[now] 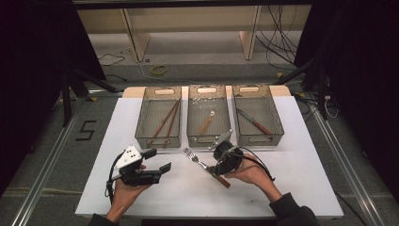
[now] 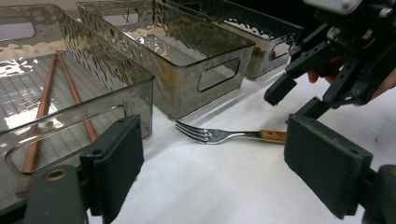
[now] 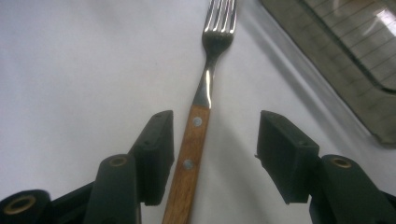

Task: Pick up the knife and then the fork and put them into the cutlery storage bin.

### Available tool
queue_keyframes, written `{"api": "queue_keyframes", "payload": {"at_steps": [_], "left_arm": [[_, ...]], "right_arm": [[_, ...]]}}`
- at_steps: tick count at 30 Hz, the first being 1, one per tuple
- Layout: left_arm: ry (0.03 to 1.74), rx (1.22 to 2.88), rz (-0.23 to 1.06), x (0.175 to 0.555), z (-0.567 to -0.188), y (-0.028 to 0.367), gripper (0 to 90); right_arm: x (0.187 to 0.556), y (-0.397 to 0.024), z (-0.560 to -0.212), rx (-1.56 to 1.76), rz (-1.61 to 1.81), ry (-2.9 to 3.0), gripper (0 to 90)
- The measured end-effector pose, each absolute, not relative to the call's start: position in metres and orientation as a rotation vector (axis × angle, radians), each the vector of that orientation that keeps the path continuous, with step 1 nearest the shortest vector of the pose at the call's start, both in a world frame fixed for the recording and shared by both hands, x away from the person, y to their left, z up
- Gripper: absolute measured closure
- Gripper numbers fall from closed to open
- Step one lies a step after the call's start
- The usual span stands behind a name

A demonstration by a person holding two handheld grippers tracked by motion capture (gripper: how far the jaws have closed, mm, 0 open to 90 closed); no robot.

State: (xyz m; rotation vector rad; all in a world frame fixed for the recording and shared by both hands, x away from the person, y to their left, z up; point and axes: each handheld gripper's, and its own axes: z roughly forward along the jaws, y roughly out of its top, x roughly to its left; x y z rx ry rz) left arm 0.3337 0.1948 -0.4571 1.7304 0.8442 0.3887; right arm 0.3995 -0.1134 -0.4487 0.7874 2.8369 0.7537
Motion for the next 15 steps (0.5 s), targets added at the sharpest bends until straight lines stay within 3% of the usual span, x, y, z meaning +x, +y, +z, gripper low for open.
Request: {"api": "queue_keyframes", "payload": {"at_steps": [15], "left_arm": [[0.841, 1.729, 0.390, 0.334, -0.457, 0.194, 19.3]], "right_arm": [[0.398, -0.106, -0.463, 0.745, 0.709, 2.882, 58.7]]}}
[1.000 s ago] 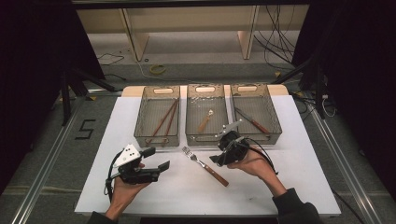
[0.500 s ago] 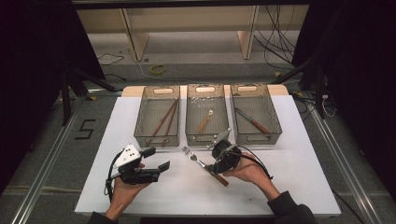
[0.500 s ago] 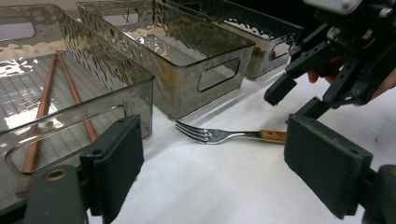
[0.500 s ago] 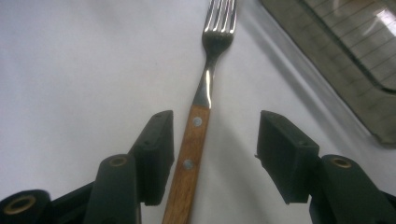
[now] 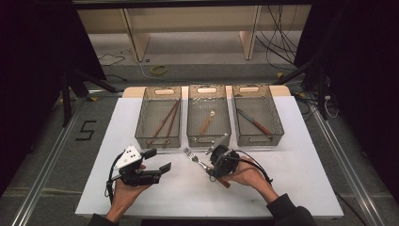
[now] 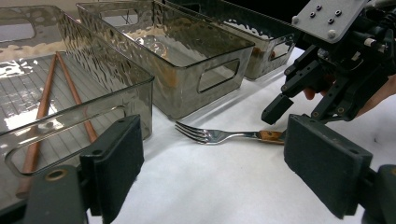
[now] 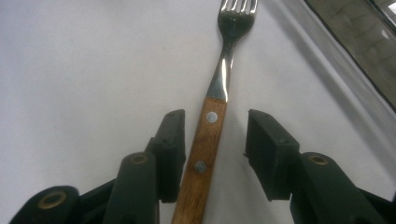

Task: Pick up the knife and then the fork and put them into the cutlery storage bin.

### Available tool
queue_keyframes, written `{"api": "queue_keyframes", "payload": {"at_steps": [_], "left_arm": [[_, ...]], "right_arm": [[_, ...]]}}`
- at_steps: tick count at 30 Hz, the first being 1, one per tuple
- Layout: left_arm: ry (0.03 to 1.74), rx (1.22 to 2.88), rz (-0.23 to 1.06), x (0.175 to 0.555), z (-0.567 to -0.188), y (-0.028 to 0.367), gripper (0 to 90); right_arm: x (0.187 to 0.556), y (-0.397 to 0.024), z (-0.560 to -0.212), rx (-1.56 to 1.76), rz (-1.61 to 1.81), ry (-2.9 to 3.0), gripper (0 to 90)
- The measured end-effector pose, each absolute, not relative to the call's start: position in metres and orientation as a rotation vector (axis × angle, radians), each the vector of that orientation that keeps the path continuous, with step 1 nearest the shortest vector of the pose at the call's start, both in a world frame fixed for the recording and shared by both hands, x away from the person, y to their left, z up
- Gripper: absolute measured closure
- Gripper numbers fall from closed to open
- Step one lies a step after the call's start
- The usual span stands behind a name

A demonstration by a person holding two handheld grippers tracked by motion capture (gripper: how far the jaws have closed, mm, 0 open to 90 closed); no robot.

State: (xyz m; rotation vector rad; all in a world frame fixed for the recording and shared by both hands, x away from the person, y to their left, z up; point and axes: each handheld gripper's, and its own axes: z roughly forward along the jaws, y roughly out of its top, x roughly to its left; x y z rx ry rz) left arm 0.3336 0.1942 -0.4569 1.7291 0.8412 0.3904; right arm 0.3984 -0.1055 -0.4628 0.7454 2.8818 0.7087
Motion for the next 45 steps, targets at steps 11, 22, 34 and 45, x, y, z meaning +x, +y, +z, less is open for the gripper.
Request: {"api": "queue_keyframes", "payload": {"at_steps": [11, 22, 34, 45], "left_arm": [[0.842, 1.731, 0.390, 0.3334, -0.4570, 0.1940, 19.3], [0.841, 1.734, 0.391, 0.3333, -0.4571, 0.1939, 19.4], [0.840, 1.733, 0.392, 0.3331, -0.4570, 0.1938, 19.4], [0.841, 1.734, 0.393, 0.3333, -0.4572, 0.1935, 19.5]], "right_arm": [[0.3974, -0.1020, -0.4689, 0.689, 0.659, 2.895, 65.5], [0.3965, -0.1011, -0.4690, 0.690, 0.636, 2.887, 72.5], [0.3967, -0.1008, -0.4684, 0.703, 0.612, 2.879, 77.4], [0.3956, -0.0976, -0.4675, 0.693, 0.588, 2.871, 77.6]]}}
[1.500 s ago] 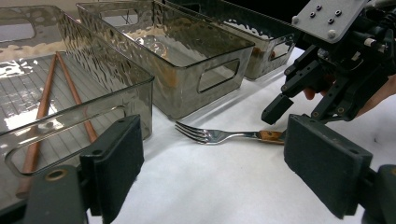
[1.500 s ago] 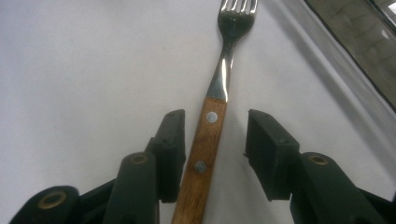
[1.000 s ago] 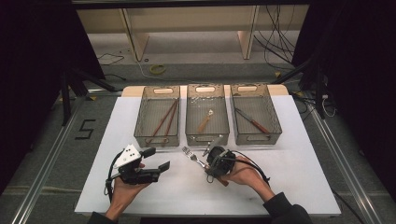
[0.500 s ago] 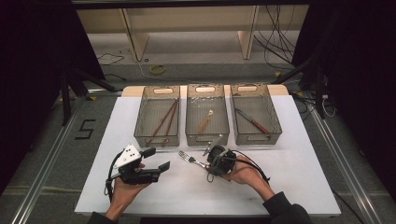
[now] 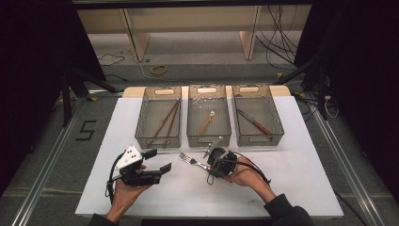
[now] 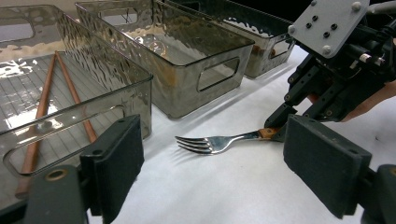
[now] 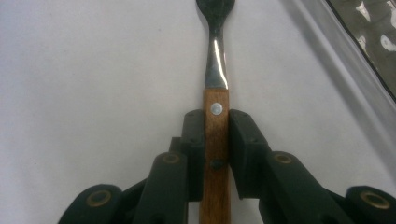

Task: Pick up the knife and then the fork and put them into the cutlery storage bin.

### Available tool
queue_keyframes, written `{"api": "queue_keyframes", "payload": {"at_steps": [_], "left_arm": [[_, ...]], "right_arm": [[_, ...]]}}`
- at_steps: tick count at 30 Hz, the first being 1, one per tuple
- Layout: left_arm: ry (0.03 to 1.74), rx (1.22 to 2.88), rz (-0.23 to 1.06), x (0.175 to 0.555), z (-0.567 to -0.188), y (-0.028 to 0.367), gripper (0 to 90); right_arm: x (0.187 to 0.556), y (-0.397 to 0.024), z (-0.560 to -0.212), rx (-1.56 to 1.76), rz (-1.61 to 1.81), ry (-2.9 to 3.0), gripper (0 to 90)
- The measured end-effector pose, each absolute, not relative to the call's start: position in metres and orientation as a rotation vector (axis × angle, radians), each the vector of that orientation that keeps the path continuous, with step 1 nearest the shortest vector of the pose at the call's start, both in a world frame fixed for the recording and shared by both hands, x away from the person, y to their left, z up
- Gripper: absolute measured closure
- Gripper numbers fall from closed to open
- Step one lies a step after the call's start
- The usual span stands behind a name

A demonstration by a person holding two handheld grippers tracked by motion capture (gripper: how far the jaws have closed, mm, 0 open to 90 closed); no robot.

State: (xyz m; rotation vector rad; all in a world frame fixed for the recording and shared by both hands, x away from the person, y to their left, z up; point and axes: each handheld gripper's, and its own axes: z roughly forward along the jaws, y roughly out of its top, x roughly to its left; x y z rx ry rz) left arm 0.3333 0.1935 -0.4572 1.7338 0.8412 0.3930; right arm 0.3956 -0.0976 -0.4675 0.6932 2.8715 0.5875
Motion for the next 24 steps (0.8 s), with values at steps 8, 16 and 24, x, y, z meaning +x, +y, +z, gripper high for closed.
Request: {"api": "queue_keyframes", "payload": {"at_steps": [8, 16, 24], "left_arm": [[0.841, 1.732, 0.394, 0.334, -0.457, 0.194, 19.5], [0.843, 1.731, 0.394, 0.333, -0.457, 0.194, 19.5], [0.840, 1.728, 0.396, 0.333, -0.457, 0.195, 19.5]], "right_arm": [[0.397, -0.100, -0.465, 0.688, 0.589, 2.882, 77.8], [0.399, -0.109, -0.454, 0.712, 0.675, 2.868, 77.8], [0.403, -0.123, -0.434, 0.756, 0.789, 2.811, 77.8]]}}
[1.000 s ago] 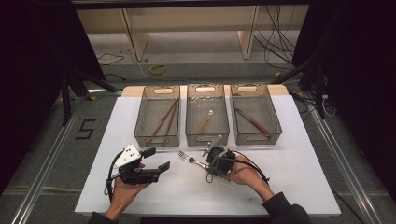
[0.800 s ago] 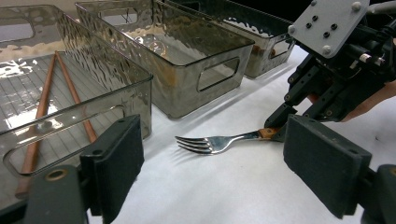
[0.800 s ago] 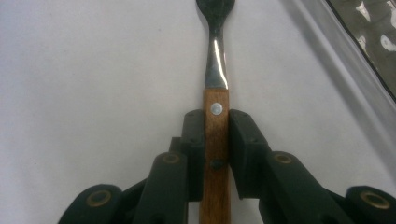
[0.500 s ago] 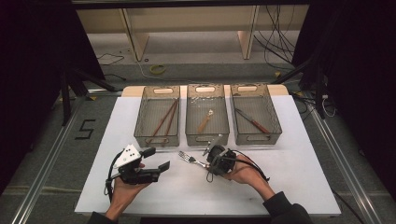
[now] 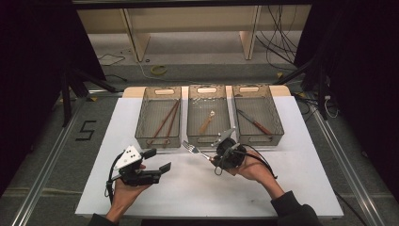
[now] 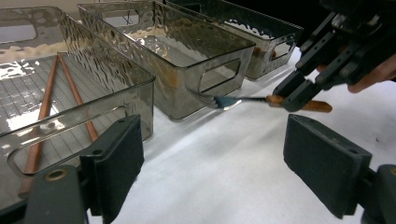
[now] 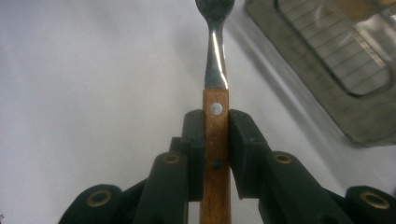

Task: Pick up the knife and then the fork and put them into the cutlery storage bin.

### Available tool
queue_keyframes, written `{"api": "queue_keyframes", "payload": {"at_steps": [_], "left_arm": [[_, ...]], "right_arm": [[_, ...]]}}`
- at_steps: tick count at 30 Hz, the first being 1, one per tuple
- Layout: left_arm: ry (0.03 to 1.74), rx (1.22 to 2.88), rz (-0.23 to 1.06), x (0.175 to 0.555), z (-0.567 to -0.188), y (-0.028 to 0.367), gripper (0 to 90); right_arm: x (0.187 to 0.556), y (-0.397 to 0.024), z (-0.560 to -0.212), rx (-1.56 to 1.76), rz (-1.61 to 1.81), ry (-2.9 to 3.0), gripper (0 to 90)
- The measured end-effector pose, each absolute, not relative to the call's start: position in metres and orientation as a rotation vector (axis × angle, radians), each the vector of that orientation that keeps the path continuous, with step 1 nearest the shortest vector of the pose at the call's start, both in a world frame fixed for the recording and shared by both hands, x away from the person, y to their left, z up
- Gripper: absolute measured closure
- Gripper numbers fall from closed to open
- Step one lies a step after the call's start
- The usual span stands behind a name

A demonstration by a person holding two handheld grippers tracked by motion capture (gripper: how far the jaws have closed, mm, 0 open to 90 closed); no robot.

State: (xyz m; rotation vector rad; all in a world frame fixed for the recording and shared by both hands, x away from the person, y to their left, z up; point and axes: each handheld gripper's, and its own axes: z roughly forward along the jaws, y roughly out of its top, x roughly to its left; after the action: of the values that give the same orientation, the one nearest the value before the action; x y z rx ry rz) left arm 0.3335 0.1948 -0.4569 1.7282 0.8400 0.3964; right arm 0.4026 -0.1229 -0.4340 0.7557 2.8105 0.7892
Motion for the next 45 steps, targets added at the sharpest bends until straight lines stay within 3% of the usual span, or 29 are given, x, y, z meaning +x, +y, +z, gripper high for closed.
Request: {"api": "queue_keyframes", "payload": {"at_steps": [23, 45], "left_arm": [[0.852, 1.718, 0.396, 0.334, -0.458, 0.196, 19.5], [0.850, 1.718, 0.397, 0.334, -0.458, 0.195, 19.5]], "right_arm": [[0.432, -0.189, -0.377, 0.947, 1.009, 2.538, 77.8], [0.481, -0.230, -0.359, 1.148, 0.948, 2.400, 77.8]]}}
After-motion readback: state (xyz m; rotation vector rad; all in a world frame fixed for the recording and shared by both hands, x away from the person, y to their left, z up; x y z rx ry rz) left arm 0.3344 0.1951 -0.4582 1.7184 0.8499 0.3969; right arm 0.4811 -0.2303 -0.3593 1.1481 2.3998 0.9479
